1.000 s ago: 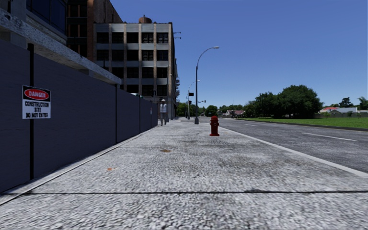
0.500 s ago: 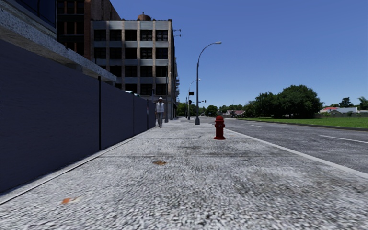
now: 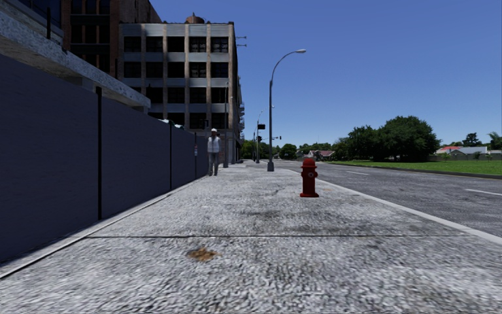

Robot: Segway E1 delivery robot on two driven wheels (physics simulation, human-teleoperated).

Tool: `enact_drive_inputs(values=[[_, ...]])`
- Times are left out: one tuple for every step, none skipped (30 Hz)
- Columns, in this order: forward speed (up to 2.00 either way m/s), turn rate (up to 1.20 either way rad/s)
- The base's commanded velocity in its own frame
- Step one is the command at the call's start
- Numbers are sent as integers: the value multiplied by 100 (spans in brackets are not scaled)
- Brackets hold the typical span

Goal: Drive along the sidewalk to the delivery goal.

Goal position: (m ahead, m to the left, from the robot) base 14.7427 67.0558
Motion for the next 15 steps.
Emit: enact_drive_inputs(values=[[200,-15],[200,-15],[200,-15],[200,-15],[200,-15],[200,-1],[200,-1],[200,0],[200,0],[200,0],[200,0],[200,0],[200,0],[200,0],[200,0]])
